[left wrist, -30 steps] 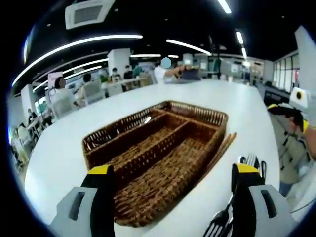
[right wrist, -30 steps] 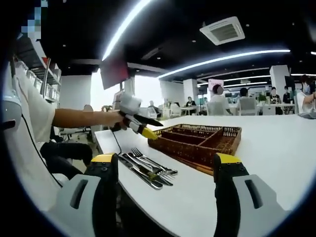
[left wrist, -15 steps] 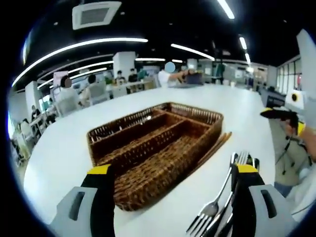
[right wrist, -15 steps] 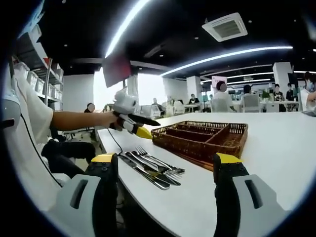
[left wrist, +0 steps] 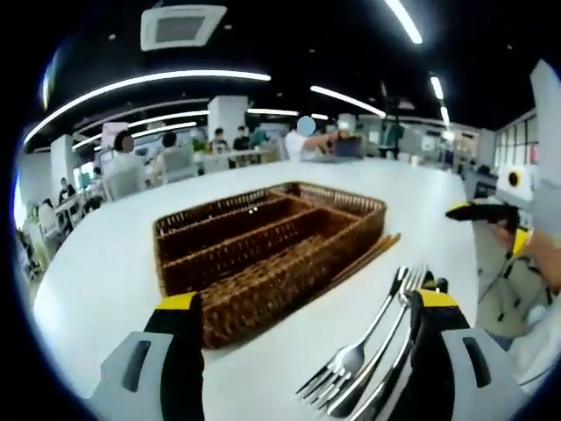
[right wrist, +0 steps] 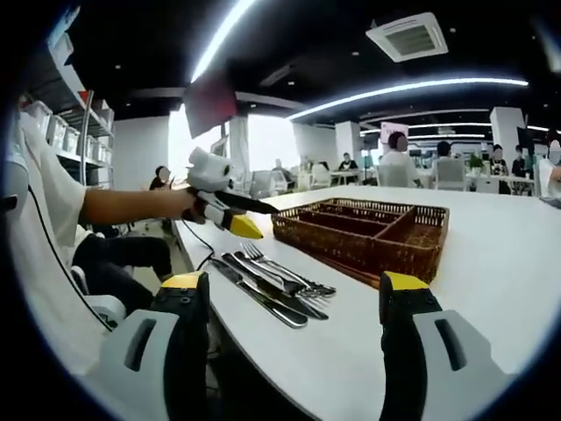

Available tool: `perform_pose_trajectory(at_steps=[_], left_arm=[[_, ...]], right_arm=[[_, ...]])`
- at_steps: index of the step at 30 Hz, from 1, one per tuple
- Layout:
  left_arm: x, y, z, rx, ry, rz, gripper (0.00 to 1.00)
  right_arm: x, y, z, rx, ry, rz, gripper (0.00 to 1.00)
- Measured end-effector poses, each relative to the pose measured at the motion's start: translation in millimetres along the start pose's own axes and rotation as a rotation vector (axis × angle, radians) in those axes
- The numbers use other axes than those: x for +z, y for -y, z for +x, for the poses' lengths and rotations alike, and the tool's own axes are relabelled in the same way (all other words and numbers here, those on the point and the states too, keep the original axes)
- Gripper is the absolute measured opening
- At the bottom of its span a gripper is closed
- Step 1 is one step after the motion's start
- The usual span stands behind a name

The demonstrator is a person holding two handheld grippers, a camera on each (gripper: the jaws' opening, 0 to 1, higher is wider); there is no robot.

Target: Arrange the knives, forks, and spoons in their matching storage slots by inserting each utensil handle-first until every utensil is classified and aligned in the correct compartment

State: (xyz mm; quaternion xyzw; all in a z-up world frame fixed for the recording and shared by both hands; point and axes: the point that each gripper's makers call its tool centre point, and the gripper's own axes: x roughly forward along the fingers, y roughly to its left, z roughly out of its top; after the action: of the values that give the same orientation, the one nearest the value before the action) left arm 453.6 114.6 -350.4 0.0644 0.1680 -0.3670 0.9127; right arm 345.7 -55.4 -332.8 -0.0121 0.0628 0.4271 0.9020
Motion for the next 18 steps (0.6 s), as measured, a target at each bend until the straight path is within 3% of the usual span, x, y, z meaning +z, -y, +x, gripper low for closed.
perform_pose_trajectory(at_steps=[4, 10, 15, 17, 18], left_arm=[[5.7, 3.7, -6, -0.001, 0.051, 0.088, 0.82], [10.6, 6.7, -16, 0.007, 0.103, 0.119, 0.56], [5.6, 7.5, -25, 0.007, 0.138, 0.145, 0.49], [1.2, 14.6, -28, -0.042, 0.123, 0.230, 0.49], [2.7, 12.0, -29, -0.001, 0.140, 0.233, 0.49]], right_arm=[[-0.6, -5, -1, 0.005, 0.003, 0.006, 0.82], [1.1, -9, 4, 0.015, 0.001, 0.004, 0.82], [2.8, -15, 12, 0.036, -0.006, -0.013, 0.82], [3.9, -18, 15, 0.045, -0.006, -0.015, 0.82], [3.9, -19, 16, 0.049, -0.008, -0.018, 0.82]])
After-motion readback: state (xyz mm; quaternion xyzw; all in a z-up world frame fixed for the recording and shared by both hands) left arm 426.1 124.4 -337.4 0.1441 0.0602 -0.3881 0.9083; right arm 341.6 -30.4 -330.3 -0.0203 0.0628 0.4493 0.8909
